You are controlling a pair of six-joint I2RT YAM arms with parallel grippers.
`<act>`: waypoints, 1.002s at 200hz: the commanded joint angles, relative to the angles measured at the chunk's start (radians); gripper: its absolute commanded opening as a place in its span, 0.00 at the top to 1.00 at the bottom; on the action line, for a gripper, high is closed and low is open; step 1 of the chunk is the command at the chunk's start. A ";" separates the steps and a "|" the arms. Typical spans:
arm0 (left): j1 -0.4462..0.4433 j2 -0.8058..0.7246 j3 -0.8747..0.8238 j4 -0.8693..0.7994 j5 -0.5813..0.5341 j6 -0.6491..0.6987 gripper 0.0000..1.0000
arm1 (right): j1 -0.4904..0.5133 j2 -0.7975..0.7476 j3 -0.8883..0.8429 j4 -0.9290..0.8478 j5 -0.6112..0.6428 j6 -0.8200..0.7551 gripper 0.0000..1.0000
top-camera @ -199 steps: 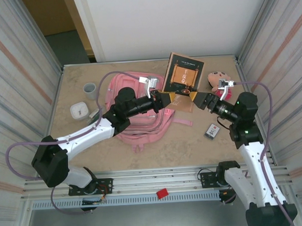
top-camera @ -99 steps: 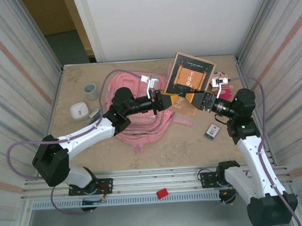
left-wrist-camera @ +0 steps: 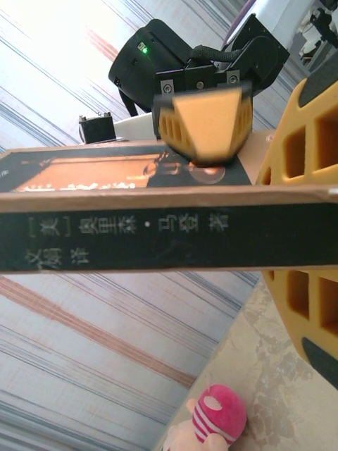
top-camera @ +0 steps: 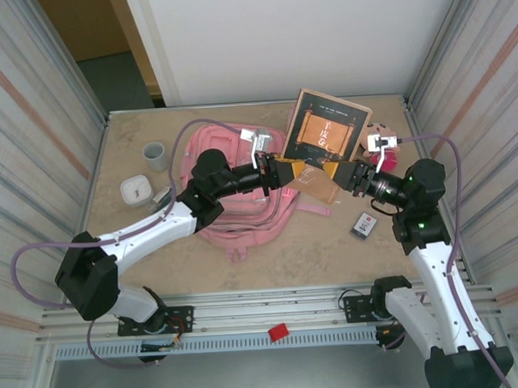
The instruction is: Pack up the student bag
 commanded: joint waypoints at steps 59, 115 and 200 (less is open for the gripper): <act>0.053 -0.252 -0.028 -0.518 -0.110 0.544 0.29 | 0.177 -0.092 0.116 -0.442 0.119 -0.800 1.00; 0.056 -0.497 -0.007 -1.027 -0.153 1.150 0.16 | 0.397 0.034 0.209 -0.835 0.447 -1.323 1.00; 0.052 -0.426 0.018 -1.192 -0.140 1.245 0.20 | 0.577 0.214 0.293 -0.918 0.574 -1.548 1.00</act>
